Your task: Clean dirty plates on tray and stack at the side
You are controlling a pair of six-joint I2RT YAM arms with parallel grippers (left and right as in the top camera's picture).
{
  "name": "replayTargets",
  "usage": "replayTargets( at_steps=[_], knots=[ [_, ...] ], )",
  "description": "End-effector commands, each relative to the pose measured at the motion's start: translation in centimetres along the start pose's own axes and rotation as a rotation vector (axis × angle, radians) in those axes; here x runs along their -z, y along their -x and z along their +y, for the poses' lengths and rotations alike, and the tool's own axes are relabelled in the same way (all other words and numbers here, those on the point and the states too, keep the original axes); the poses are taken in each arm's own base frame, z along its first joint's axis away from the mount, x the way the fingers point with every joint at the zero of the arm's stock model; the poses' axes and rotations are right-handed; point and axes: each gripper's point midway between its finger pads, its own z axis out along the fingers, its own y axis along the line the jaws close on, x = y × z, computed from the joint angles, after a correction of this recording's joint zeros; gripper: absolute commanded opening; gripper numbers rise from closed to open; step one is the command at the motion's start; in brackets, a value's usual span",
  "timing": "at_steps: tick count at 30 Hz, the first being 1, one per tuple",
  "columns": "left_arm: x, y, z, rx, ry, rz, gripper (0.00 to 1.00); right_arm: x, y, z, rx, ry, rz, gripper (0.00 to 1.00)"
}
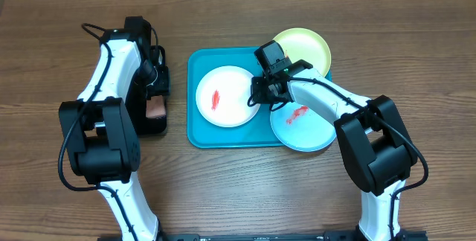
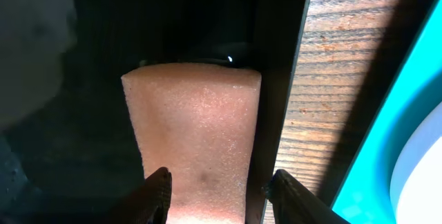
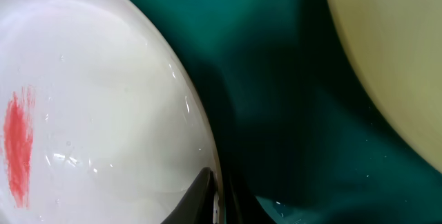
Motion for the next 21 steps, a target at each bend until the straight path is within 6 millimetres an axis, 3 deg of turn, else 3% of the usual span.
replayTargets(
  at_steps=[1,10,15,21],
  knots=[
    [0.8,0.3,0.6,0.014,0.018,-0.027,0.47,-0.3,-0.3,-0.3,0.001,-0.019,0.002,0.09],
    [3.3,1.0,1.5,0.026,-0.005,-0.093,0.44,-0.3,-0.3,-0.3,0.001,-0.019,0.002,0.09],
    [5.4,0.8,1.5,0.000,-0.039,-0.137,0.52,-0.3,-0.3,-0.3,0.001,-0.019,0.002,0.09],
    [4.8,0.5,1.5,-0.006,-0.038,-0.128,0.55,-0.3,-0.3,-0.3,0.001,-0.019,0.002,0.09]
  ],
)
